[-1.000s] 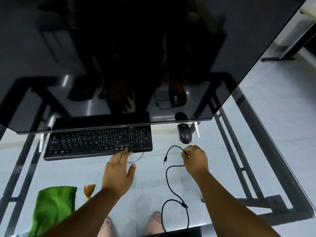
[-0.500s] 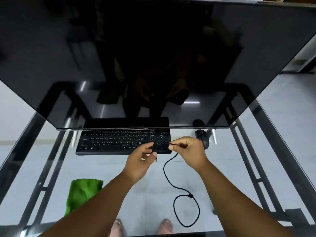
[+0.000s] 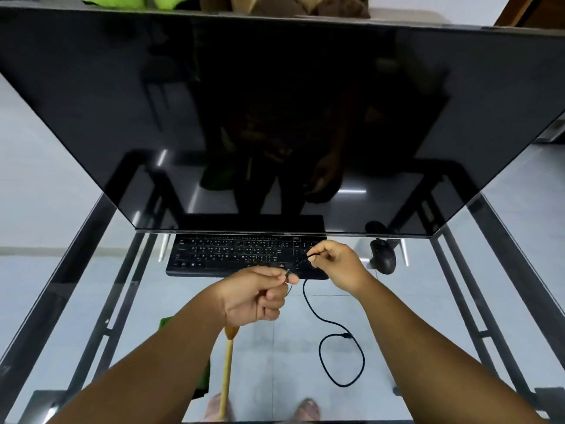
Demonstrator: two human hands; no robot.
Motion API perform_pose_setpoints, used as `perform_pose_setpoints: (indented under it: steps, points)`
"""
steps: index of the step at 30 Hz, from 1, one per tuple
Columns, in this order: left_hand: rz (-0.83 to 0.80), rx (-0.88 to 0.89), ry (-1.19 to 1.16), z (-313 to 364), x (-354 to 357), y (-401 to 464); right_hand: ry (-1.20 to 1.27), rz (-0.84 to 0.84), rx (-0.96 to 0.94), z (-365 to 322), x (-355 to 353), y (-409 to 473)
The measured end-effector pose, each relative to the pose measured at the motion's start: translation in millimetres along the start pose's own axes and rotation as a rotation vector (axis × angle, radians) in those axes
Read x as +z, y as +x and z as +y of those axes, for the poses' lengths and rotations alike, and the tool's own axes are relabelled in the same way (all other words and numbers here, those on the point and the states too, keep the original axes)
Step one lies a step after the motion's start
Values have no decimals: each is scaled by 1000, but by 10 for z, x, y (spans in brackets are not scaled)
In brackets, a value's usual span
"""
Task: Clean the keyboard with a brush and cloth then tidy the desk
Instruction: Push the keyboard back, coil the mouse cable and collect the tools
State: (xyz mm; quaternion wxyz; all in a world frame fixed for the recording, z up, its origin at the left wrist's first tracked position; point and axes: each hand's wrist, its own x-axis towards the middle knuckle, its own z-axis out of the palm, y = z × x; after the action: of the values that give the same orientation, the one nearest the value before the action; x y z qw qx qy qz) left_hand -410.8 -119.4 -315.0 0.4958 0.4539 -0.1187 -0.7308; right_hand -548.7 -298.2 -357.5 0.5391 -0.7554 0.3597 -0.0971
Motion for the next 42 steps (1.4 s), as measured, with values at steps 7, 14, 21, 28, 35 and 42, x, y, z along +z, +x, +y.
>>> perform_pose_setpoints:
  steps: [7, 14, 21, 28, 35, 42]
  points:
    - [115, 162, -253, 130, -78, -106, 55, -220, 144, 10, 212, -57]
    - [229, 378, -719, 189, -135, -57, 114, -389, 301, -74, 257, -125]
    - [493, 481, -718, 306, -264, 34, -79, -509, 263, 10, 104, -287]
    - [555, 594, -773, 367, -264, 90, -221, -585, 233, 59, -101, -383]
    - [698, 649, -821, 317, -420, 208, -368, -744, 219, -36, -232, -462]
    - [1015, 645, -505, 241, -629, 310, -295, -813, 181, -321, -369, -528]
